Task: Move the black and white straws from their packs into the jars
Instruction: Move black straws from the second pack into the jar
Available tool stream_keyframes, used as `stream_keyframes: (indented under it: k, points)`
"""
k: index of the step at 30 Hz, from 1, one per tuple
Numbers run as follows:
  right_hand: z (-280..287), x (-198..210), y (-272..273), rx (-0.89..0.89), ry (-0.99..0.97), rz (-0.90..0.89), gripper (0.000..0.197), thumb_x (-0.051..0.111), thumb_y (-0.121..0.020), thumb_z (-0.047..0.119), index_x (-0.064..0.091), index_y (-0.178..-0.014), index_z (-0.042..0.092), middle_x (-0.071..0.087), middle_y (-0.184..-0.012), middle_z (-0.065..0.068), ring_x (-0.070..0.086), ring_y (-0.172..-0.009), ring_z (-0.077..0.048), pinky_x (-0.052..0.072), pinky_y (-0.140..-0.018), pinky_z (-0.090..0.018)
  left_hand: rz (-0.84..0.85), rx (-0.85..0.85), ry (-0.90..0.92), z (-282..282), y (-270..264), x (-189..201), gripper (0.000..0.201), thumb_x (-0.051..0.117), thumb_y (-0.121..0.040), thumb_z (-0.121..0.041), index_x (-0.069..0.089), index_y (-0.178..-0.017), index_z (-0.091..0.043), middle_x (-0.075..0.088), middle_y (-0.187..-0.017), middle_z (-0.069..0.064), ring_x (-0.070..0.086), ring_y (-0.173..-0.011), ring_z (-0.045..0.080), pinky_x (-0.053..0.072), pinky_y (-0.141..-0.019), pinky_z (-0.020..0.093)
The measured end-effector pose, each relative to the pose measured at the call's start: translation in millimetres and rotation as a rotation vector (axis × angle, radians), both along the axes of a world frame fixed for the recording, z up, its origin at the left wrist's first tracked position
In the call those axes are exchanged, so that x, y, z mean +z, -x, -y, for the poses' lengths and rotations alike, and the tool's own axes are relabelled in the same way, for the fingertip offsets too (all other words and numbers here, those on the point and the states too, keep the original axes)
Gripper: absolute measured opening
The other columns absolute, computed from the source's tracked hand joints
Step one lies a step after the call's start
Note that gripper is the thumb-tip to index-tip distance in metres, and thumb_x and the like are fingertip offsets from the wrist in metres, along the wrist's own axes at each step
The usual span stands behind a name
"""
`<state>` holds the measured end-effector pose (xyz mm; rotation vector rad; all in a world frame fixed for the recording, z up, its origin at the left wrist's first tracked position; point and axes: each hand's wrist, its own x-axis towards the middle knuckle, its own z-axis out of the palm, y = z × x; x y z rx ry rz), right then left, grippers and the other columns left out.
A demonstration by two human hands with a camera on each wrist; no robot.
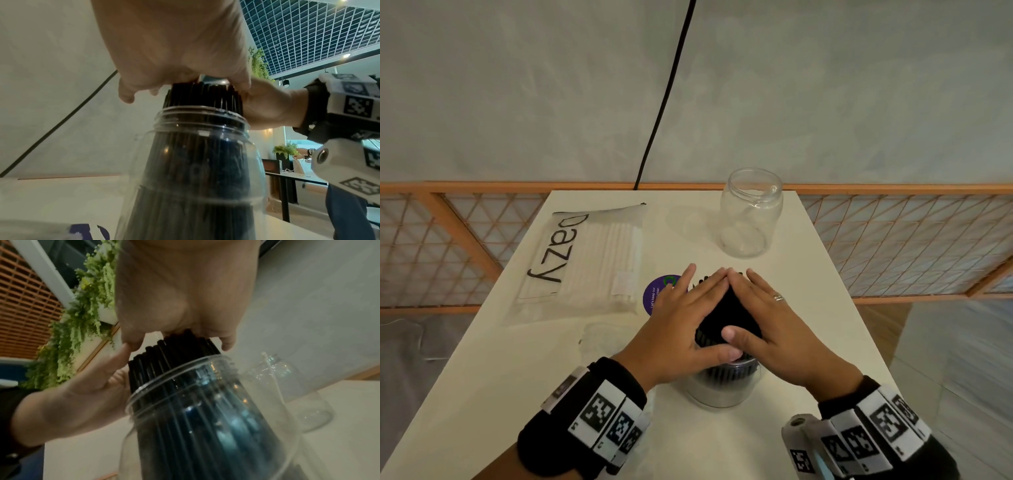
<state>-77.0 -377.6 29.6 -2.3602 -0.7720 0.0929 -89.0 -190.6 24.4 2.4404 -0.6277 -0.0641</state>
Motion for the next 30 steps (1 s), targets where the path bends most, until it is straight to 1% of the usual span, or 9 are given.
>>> stream_keyframes:
  k: [3, 6, 10, 14, 16, 20, 23, 26, 30]
  points:
    - [0.8, -0.9, -4.1, -0.017, 0.134, 0.036, 0.091, 0.007, -0.068, 0.087, -0.004, -0.141, 0.034, 0.004, -0.147, 0.025, -0.005, -0.138, 0.002, 0.009, -0.117, -0.032, -0.045, 0.028, 0.067, -5.6, 0.5, -0.5, 0.083, 0.043, -0.067, -0.074, -0.002, -0.134, -0.053, -0.007, -0.144, -0.040, -0.022, -0.138, -0.005, 0.003, -0.119, 0.042]
    - [3.3, 1.0, -9.8, -0.059, 0.189, 0.055, 0.104, 0.003, -0.065, 0.088, 0.005, -0.147, 0.024, 0.008, -0.154, 0.013, -0.003, -0.140, -0.003, 0.009, -0.118, -0.034, -0.097, 0.076, 0.182, -14.1, 3.6, -1.7, 0.081, 0.047, -0.068, -0.070, -0.003, -0.130, -0.059, -0.005, -0.141, -0.045, -0.020, -0.137, -0.010, 0.002, -0.116, 0.032]
    - [1.5, 9.5, -11.4, -0.174, 0.124, -0.023, 0.085, 0.025, -0.080, 0.075, 0.010, -0.148, 0.025, 0.009, -0.156, 0.009, 0.000, -0.145, -0.012, 0.005, -0.117, -0.028, -0.150, 0.205, 0.332, -31.6, 9.5, -6.8, 0.085, 0.060, -0.073, -0.057, 0.005, -0.138, -0.052, 0.000, -0.131, -0.051, -0.016, -0.135, -0.015, 0.005, -0.110, 0.022]
    - [-1.2, 15.2, -5.0, -0.233, -0.086, 0.089, 0.073, 0.037, -0.082, 0.069, 0.000, -0.139, 0.042, 0.004, -0.148, 0.024, 0.004, -0.141, 0.000, 0.001, -0.110, -0.009, -0.177, 0.431, 0.379, -59.4, 14.5, -15.0, 0.078, 0.065, -0.082, -0.041, 0.016, -0.142, -0.043, 0.018, -0.148, -0.021, 0.006, -0.142, 0.002, 0.015, -0.113, 0.028]
    - [-6.0, 16.4, -1.9, -0.202, -0.087, 0.103, 0.072, 0.032, -0.077, 0.069, 0.000, -0.138, 0.045, 0.004, -0.144, 0.029, 0.002, -0.140, 0.003, 0.001, -0.111, -0.010, -0.199, 0.529, 0.317, -74.1, 15.0, -24.2, 0.074, 0.064, -0.083, -0.037, 0.022, -0.144, -0.034, 0.023, -0.152, -0.009, 0.018, -0.141, 0.010, 0.021, -0.114, 0.033]
    - [-22.8, 17.5, 3.7, -0.195, 0.014, 0.127, 0.074, 0.028, -0.076, 0.068, 0.016, -0.141, 0.037, 0.015, -0.146, 0.022, 0.004, -0.141, -0.002, 0.007, -0.118, -0.039, -0.346, 0.667, 0.176, -97.8, 17.3, -47.5, 0.077, 0.067, -0.082, -0.034, 0.023, -0.145, -0.022, 0.025, -0.153, 0.002, 0.023, -0.140, 0.019, 0.024, -0.115, 0.037]
    - [-41.0, 25.6, 10.8, -0.226, -0.126, 0.263, 0.064, 0.039, -0.079, 0.056, 0.039, -0.137, 0.028, 0.035, -0.139, 0.016, 0.023, -0.137, -0.006, 0.014, -0.113, -0.038, -0.448, 0.727, 0.143, -113.2, 21.2, -64.4, 0.088, 0.071, -0.078, -0.035, 0.018, -0.147, -0.018, 0.024, -0.152, 0.006, 0.024, -0.140, 0.023, 0.025, -0.113, 0.038]
    - [-67.7, 27.9, 22.7, -0.184, -0.278, 0.419, 0.048, 0.050, -0.082, 0.036, 0.058, -0.123, 0.011, 0.058, -0.122, -0.004, 0.047, -0.117, -0.014, 0.034, -0.102, -0.025, -0.551, 0.751, 0.192, -125.1, 23.9, -80.9, 0.100, 0.076, -0.072, -0.037, 0.013, -0.148, -0.017, 0.023, -0.152, 0.009, 0.026, -0.138, 0.024, 0.028, -0.111, 0.038]
    - [-108.9, 3.0, 40.0, -0.071, -0.262, 0.226, 0.037, 0.052, -0.084, 0.028, 0.062, -0.116, 0.010, 0.060, -0.114, -0.004, 0.054, -0.103, -0.010, 0.044, -0.090, -0.020, -0.649, 0.778, 0.271, -131.6, 24.8, -97.2, 0.108, 0.081, -0.068, -0.033, 0.009, -0.148, -0.015, 0.030, -0.148, 0.013, 0.035, -0.133, 0.027, 0.035, -0.105, 0.036]
